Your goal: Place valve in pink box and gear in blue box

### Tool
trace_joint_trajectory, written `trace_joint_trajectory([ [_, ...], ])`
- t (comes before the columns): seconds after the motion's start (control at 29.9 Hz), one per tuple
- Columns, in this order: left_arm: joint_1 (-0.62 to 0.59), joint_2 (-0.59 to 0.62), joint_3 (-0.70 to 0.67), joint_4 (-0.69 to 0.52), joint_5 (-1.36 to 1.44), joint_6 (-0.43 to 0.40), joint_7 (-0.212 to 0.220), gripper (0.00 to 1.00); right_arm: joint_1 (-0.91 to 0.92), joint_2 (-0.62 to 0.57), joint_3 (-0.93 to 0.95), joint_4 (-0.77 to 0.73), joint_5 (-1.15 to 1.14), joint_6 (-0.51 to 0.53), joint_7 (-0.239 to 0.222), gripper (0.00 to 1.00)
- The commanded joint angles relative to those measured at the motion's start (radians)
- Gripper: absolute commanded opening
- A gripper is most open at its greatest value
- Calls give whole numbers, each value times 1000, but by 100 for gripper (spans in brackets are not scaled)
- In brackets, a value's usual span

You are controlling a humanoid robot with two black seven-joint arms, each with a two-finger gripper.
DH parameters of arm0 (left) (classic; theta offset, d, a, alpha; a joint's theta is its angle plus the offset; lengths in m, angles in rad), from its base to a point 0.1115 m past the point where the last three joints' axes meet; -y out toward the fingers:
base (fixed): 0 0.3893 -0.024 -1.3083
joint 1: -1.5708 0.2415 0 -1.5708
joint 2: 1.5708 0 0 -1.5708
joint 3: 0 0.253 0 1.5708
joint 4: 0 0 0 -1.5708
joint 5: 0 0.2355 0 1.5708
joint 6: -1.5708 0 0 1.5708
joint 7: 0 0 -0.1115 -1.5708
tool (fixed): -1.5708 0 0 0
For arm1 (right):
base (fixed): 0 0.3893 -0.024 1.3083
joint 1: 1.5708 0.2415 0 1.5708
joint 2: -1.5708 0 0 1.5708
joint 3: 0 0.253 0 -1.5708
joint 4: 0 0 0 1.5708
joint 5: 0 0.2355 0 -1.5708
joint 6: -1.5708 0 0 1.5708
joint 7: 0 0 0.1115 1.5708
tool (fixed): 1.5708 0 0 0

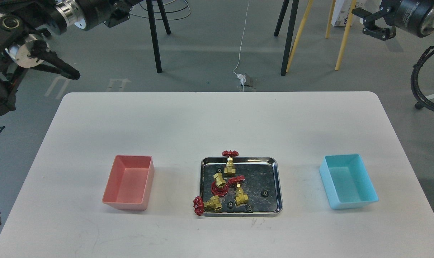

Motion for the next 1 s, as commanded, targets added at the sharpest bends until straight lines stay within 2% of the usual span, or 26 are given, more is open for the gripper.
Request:
trace_joint_trajectory([
  [0.0,6,16,-41,-5,5,-70,-45,100,-1,2,-2,0,0,1,0,100],
  [0.07,10,24,-36,-5,7,-67,-102,100,-1,2,-2,0,0,1,0,100],
  [0.23,17,13,-45,35,-22,7,-139,100,2,-3,-2,1,0,1,0,100],
  [0.33,22,10,-38,75,-50,-12,-157,100,7,-4,-2,8,0,1,3,100],
  [0.43,25,14,-30,105,-53,-18,-242,100,9,-6,1,9,0,1,10,100],
  [0.53,37,-2,-25,235,-53,-27,-318,100,10,-7,6,11,-2,-5,12,100],
  [0.64,43,-65,-22,280,-49,-109,-395,100,13,-9,6,9,-17,-5,17,100],
  [0.74,72,-72,14,244,-6,-109,-406,100,35,-12,3,9,-44,0,18,100],
  [0.8,88,-61,31,158,80,-105,-406,100,44,-12,1,11,-78,0,17,100],
  [0.97,190,-61,40,-47,463,117,-415,100,71,-12,-2,3,-80,-8,7,100],
])
